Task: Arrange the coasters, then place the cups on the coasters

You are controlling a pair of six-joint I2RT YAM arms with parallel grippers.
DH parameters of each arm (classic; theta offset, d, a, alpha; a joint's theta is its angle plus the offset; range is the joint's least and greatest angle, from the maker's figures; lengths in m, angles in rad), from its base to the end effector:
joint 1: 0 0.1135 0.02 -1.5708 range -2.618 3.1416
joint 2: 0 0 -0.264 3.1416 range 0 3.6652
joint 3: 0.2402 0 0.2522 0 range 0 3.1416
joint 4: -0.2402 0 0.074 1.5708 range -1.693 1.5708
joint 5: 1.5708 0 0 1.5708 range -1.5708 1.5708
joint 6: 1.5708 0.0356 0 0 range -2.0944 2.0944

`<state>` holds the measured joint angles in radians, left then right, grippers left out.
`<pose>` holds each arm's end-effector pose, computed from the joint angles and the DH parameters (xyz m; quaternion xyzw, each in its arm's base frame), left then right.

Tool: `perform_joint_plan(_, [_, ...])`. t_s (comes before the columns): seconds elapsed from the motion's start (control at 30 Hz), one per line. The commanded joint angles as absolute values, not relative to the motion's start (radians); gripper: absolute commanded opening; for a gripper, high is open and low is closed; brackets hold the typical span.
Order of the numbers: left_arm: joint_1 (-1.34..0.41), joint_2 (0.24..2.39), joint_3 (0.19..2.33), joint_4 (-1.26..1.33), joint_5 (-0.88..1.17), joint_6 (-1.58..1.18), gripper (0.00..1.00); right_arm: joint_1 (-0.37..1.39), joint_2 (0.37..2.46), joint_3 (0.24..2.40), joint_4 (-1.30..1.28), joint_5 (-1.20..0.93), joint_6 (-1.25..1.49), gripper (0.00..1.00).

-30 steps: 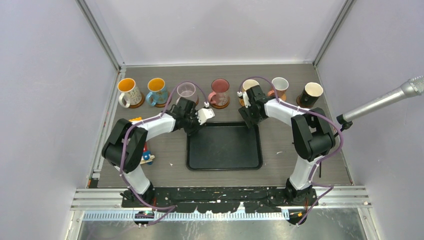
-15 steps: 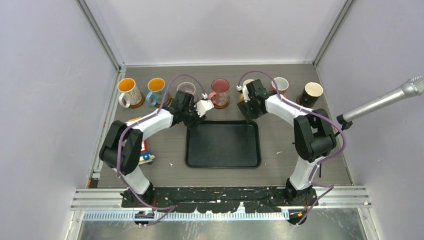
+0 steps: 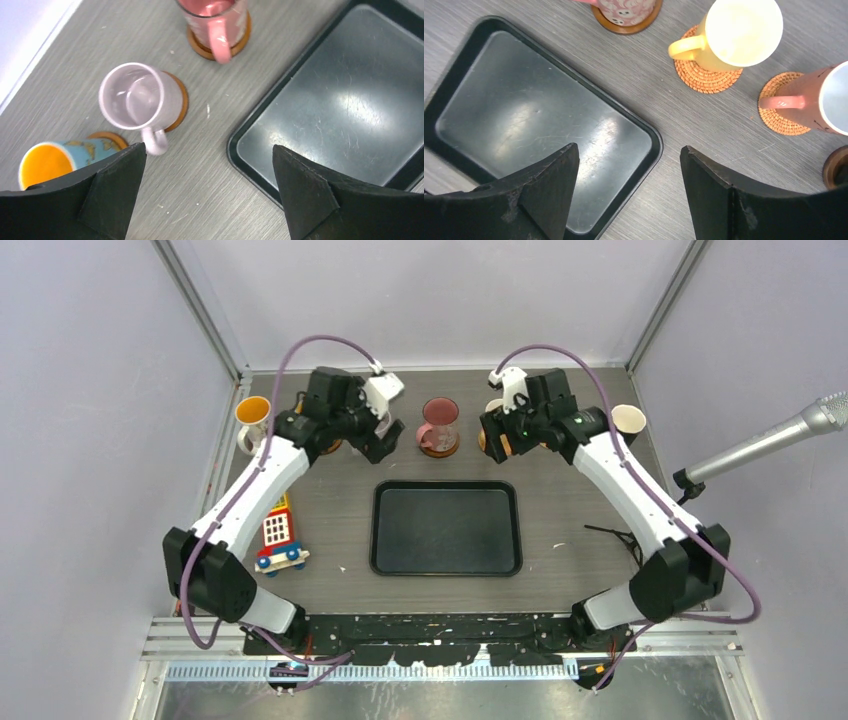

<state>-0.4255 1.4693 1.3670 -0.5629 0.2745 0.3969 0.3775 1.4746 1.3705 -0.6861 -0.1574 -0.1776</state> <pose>0.2950 -0.1443 0.3440 0.4109 0.7926 -0.1292 0.4316 0.2966 0.1236 0.3329 -0.2814 0.8785 0.1102 0.3701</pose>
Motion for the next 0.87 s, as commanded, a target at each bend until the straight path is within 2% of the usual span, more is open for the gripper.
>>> perform_joint_plan(0.0, [-0.335, 1.437, 1.509, -0.735, 0.297, 0.272, 1.00, 0.368, 1.367, 1.384, -0.718, -0.220, -0.183, 0.79])
perform_joint_plan(0.13, [-0.247, 1.468, 1.604, -0.908, 0.273, 0.257, 1.00, 0.357, 1.261, 1.288, -0.702, -0.191, -0.169, 0.81])
perform_joint_plan(0.27, [-0.131, 1.431, 1.558, -1.009, 0.281, 0.261, 1.00, 0.353, 1.120, 1.143, -0.689, -0.189, -0.180, 0.83])
perform_joint_plan(0.47, [-0.115, 1.355, 1.423, -0.999, 0.084, 0.189, 1.00, 0.345, 0.948, 0.930, -0.647, -0.126, -0.105, 0.83])
perform_joint_plan(0.83, [-0.115, 1.315, 1.358, -0.972, 0.072, 0.213, 1.00, 0.291, 0.956, 0.878, -0.592, -0.165, -0.094, 0.83])
